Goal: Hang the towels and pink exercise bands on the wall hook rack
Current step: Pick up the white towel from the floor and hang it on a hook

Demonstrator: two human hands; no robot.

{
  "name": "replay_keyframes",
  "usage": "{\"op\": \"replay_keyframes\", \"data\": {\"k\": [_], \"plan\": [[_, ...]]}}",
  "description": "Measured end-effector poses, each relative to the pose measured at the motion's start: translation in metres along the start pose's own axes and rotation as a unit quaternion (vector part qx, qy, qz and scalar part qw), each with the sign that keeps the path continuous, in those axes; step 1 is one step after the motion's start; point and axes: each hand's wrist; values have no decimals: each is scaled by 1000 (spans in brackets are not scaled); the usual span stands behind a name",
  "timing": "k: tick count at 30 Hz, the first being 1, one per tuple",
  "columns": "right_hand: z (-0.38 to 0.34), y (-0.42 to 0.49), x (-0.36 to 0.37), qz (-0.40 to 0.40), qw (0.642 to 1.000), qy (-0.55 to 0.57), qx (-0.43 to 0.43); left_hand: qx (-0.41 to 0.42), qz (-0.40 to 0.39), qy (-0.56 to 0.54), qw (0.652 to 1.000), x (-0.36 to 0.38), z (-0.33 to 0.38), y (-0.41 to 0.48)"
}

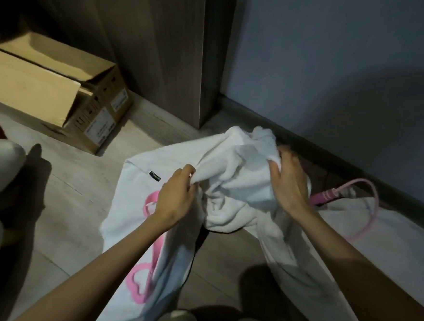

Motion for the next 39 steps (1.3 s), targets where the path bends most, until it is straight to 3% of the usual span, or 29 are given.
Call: {"op": "replay_keyframes", "data": {"k": [7,14,24,31,35,39], "plan": [[-110,-10,-187,74,993,84,-36,12,66,-85,994,-118,136,-35],[-207,-31,-390,76,989,123,-24,57,54,-101,992,-264,308,-65],[-320,-33,-654,153,973,160,-68,147,73,-143,976,-462,531,-99],[-395,-25,-775,224,941,207,-144,231,63,-140,961,-562,627,-93],[-428,-23,-812,254,922,228,-183,226,57,-99,967,-587,651,-83],[-450,-18,-829,264,916,233,-194,249,50,-142,957,-607,673,-71]]}}
Point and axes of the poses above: each hand's wrist, its own y-axis towards the middle knuckle, its own x-axis out of the palm, z = x × y, and after that the axes turned 2 degrees about y, right-handed
